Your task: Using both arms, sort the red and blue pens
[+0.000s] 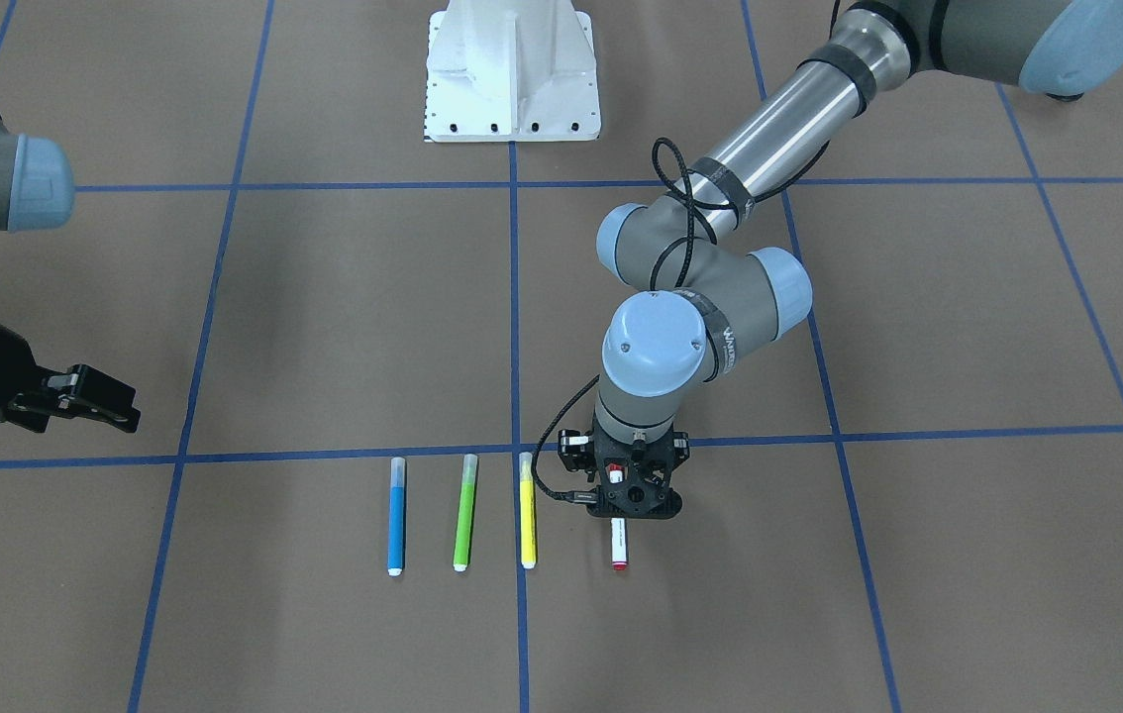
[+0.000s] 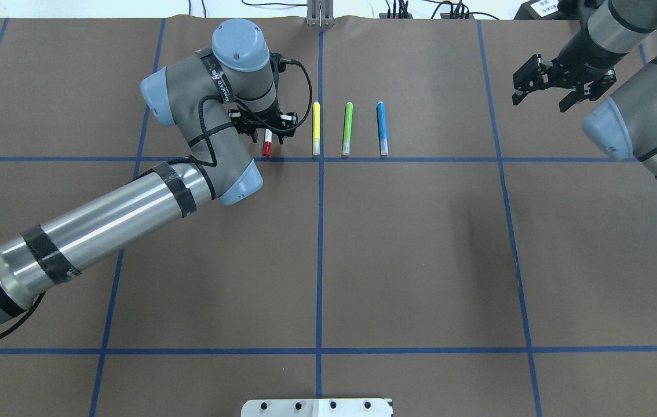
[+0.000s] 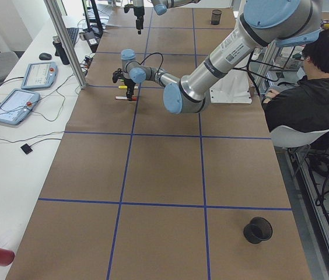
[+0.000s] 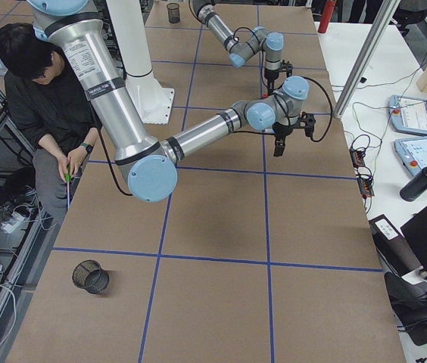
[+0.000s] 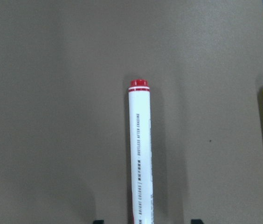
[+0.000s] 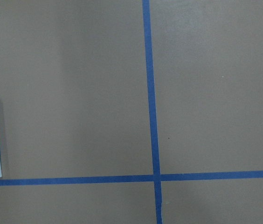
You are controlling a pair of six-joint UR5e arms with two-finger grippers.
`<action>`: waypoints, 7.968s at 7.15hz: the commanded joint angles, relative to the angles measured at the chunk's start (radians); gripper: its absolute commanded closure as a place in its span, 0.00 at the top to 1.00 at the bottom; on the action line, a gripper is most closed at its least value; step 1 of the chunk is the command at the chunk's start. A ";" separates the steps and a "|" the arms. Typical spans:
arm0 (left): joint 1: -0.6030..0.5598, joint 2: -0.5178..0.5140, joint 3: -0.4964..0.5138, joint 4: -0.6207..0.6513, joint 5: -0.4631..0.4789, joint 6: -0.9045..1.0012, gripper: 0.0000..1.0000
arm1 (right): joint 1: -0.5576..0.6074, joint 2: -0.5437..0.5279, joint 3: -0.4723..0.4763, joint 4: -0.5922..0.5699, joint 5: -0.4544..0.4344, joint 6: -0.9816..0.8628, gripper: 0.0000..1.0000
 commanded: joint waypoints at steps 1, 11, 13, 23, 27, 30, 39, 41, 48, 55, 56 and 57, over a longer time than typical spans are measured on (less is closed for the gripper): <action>0.005 0.000 0.001 0.001 0.000 0.000 0.43 | 0.000 0.001 -0.003 0.000 0.000 0.000 0.99; -0.031 0.006 -0.077 0.058 -0.012 -0.003 0.00 | -0.002 0.007 -0.015 0.005 -0.006 0.000 0.99; -0.100 0.017 -0.137 0.145 -0.108 0.001 0.00 | -0.063 0.051 -0.018 0.005 -0.081 0.010 0.99; -0.320 0.357 -0.568 0.458 -0.270 0.124 0.00 | -0.327 0.384 -0.420 0.187 -0.326 0.251 0.95; -0.323 0.357 -0.585 0.469 -0.268 0.124 0.00 | -0.361 0.421 -0.546 0.290 -0.352 0.239 0.85; -0.324 0.357 -0.585 0.469 -0.267 0.124 0.00 | -0.362 0.421 -0.547 0.290 -0.352 0.239 0.67; -0.353 0.380 -0.602 0.477 -0.264 0.129 0.00 | -0.336 0.443 -0.465 0.197 -0.352 0.231 0.00; -0.387 0.450 -0.666 0.522 -0.262 0.269 0.00 | -0.318 0.398 -0.353 0.005 -0.406 0.065 0.00; -0.539 0.986 -0.958 0.596 -0.195 0.768 0.00 | -0.180 -0.019 0.127 -0.195 -0.358 -0.253 0.00; -0.792 1.469 -0.958 0.599 -0.147 1.103 0.00 | -0.105 -0.332 0.405 -0.249 -0.312 -0.370 0.00; -0.817 1.515 -0.963 0.601 -0.147 1.104 0.00 | -0.101 -0.331 0.410 -0.285 -0.312 -0.393 0.00; -0.855 1.544 -0.967 0.651 -0.150 1.104 0.00 | -0.092 -0.323 0.408 -0.326 -0.298 -0.401 0.00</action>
